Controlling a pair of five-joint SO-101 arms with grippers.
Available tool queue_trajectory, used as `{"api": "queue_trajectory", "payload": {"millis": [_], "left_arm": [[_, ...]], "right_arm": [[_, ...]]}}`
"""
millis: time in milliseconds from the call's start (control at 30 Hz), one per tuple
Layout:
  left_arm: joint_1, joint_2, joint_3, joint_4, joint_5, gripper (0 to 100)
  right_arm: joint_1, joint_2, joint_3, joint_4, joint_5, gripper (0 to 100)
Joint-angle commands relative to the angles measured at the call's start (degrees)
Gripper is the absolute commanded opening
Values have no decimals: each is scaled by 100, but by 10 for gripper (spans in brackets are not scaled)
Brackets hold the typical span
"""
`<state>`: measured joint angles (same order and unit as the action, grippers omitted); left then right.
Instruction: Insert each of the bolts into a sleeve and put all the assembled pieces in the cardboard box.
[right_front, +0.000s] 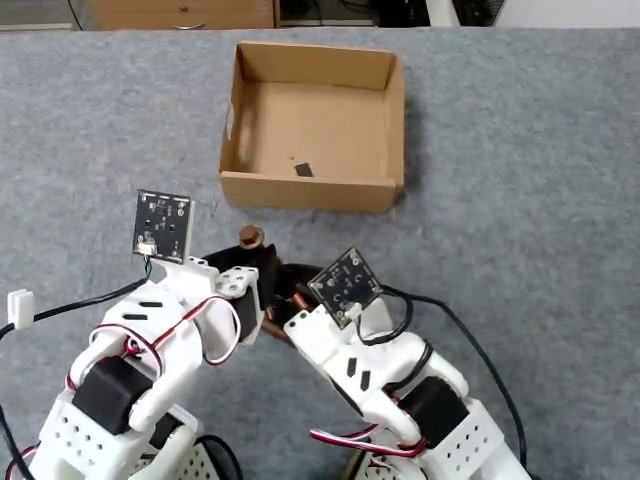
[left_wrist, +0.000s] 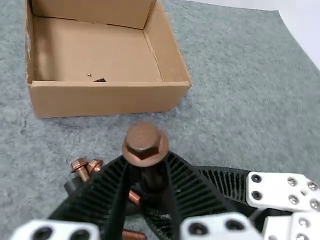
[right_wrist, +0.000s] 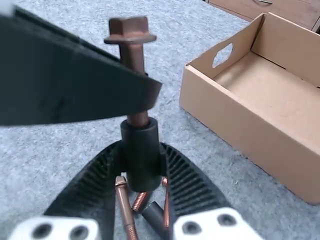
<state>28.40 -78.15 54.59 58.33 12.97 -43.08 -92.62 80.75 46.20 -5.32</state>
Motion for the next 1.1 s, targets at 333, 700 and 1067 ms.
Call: {"api": "queue_trajectory", "payload": {"millis": [333, 700, 1067], "left_arm": [[18, -40, -149, -35, -70, 264], [18, -40, -44, 9, -79, 265], [9, -40, 149, -35, -88, 265]], "right_arm": [[136, -101, -286, -26, -26, 1], [163, -101, -321, -26, -9, 1], [259, -110, -505, 18, -9, 1]]}}
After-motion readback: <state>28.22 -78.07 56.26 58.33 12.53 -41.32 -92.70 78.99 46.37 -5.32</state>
